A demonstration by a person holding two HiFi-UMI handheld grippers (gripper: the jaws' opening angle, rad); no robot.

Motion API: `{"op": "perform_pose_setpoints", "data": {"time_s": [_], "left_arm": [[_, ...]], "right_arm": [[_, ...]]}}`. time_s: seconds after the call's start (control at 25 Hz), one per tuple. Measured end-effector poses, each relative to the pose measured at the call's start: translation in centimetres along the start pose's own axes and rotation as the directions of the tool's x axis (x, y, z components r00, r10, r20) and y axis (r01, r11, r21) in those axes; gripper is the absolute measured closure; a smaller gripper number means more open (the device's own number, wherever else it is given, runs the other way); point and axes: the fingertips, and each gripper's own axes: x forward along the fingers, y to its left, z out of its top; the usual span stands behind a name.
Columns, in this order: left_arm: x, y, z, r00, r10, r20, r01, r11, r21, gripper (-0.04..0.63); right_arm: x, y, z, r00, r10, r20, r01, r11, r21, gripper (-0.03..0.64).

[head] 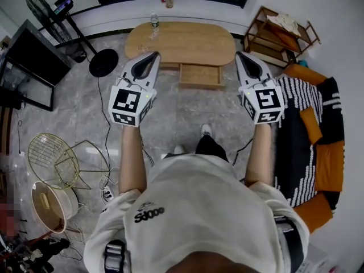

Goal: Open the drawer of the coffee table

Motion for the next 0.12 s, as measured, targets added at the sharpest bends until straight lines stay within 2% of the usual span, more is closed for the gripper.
{"op": "perform_pose_setpoints", "data": {"time_s": [0.12], "left_arm": [[0.53,0.46,-0.03,1.000,0.002,-0.004,-0.002,1.000,0.005,0.575]], "right_arm": [[0.55,-0.43,0.07,1.000,-0.002,-0.002,0.002,1.000,-0.001,0.611]]}}
